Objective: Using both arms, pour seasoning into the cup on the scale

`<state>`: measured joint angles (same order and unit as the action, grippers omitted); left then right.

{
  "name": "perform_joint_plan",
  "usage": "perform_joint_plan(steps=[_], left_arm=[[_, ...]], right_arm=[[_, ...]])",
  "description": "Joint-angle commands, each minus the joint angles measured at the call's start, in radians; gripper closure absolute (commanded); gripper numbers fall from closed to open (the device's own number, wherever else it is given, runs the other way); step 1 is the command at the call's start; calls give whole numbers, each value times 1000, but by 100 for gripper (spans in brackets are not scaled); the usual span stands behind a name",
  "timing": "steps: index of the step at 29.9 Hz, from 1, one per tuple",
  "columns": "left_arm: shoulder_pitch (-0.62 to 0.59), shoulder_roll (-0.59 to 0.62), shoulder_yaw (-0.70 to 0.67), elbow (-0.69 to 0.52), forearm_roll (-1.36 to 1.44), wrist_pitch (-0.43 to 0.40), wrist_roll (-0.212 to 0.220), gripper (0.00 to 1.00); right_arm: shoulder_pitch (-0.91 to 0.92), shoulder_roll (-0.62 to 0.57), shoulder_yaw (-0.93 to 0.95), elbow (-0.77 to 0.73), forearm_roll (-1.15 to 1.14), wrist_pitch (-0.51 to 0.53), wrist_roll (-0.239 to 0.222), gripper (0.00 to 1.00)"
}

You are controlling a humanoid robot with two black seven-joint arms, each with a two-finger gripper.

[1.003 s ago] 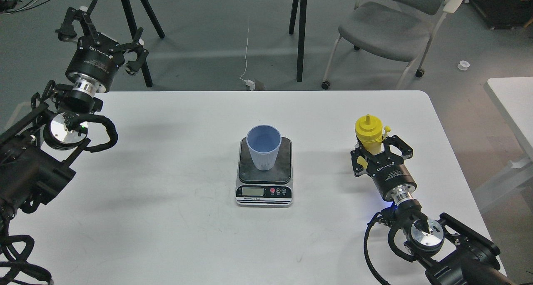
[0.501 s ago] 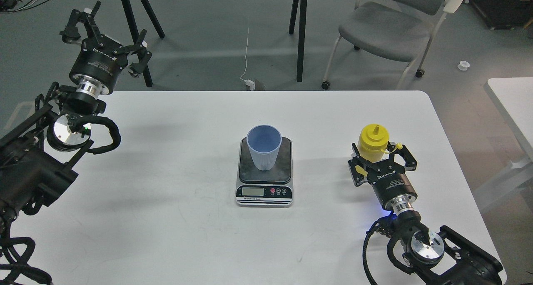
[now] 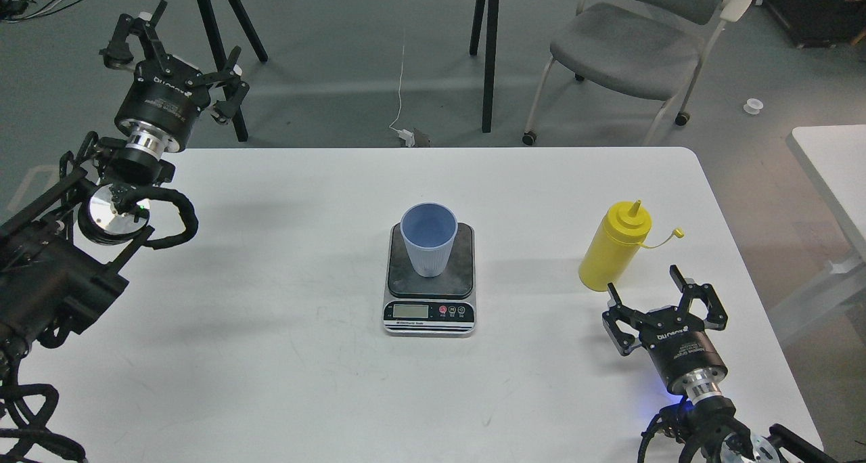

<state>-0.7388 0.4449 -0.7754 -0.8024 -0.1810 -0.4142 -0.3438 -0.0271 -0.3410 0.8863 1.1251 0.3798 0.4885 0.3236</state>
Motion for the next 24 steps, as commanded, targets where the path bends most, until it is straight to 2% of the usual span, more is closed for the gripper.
perform_joint_plan(steps=[1, 6, 8, 10, 14, 19, 24], left_arm=[[-2, 0, -1, 0, 0, -1, 0, 0], [6, 6, -8, 2, -2, -14, 2, 0], [12, 9, -12, 3, -3, -15, 0, 0], [15, 12, -13, 3, -6, -17, 0, 0], [18, 14, -13, 17, -14, -29, 3, 0], [19, 12, -16, 49, -17, -32, 3, 0], [19, 8, -18, 52, -40, -44, 3, 0]], right_arm=[[-39, -106, 8, 9, -1, 0, 0, 1], [15, -269, 52, -16, -10, 0, 0, 1], [122, -340, 51, -78, -33, 0, 0, 1], [215, -357, 53, -169, -50, 0, -2, 1], [433, -317, 43, -394, -55, 0, -14, 1], [622, -244, -16, -589, -56, 0, -43, 1], [719, -173, -55, -680, -56, 0, -41, 1]])
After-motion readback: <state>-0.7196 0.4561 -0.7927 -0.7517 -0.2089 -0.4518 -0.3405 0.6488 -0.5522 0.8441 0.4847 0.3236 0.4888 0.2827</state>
